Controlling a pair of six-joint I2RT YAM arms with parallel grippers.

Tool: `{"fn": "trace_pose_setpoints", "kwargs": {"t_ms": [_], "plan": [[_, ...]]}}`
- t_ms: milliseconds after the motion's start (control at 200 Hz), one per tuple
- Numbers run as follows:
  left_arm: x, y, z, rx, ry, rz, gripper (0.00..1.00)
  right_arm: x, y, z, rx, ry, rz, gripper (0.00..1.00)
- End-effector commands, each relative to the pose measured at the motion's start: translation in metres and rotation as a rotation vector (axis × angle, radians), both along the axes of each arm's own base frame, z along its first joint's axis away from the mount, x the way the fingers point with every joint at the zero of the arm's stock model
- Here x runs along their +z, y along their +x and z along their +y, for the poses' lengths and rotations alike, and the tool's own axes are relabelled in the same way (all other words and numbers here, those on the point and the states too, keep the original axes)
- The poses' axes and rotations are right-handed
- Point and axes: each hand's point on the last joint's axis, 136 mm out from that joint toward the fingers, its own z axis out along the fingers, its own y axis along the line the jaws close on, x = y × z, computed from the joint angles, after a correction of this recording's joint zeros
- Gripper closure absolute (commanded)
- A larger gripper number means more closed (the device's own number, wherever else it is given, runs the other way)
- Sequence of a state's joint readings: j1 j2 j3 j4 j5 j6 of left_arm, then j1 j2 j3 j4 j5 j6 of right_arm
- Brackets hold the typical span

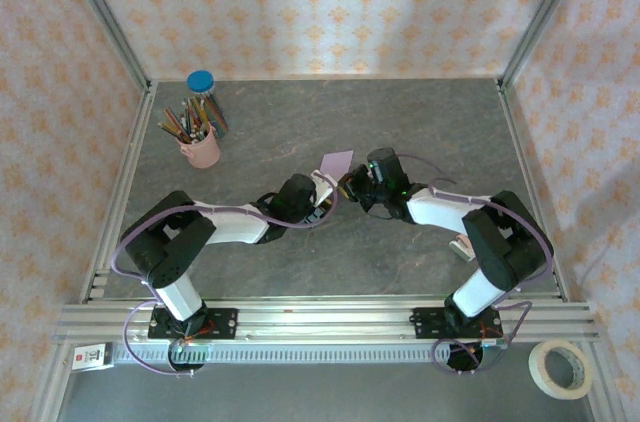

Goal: Fold a paper plane with a square sheet of paper (pick it up from the middle)

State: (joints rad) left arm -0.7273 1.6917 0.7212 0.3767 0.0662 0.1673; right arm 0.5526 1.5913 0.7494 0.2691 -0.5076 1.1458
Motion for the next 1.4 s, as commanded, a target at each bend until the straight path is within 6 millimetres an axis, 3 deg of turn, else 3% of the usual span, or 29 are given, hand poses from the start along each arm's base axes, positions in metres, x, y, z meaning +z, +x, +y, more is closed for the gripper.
{"fn": "trace_pose_setpoints", "kwargs": {"t_ms": [0,290,566,831,1031,1396], "plan": [[0.007,0.006,-0.011,-0.02,-0.011,-0.04,0.65,-0.008,-0.004,-0.002,0.002,0.009,0.035,1.0],[0.008,0.008,-0.01,-0.013,-0.016,-0.049,0.8,-0.006,-0.004,-0.004,-0.004,0.019,0.04,1.0],[0.006,0.006,-0.012,-0.019,-0.059,-0.018,0.92,0.001,0.008,-0.026,-0.038,-0.054,-0.012,0.6],[0.003,0.0,-0.014,-0.025,-0.146,0.043,0.95,0.002,0.018,-0.07,-0.116,-0.18,-0.073,0.47],[-0.007,-0.005,-0.016,-0.029,-0.167,0.091,0.95,0.005,0.02,-0.088,-0.157,-0.264,-0.106,0.43],[-0.018,-0.011,-0.021,-0.037,-0.196,0.151,0.95,-0.003,0.014,-0.096,-0.171,-0.294,-0.094,0.42]]}}
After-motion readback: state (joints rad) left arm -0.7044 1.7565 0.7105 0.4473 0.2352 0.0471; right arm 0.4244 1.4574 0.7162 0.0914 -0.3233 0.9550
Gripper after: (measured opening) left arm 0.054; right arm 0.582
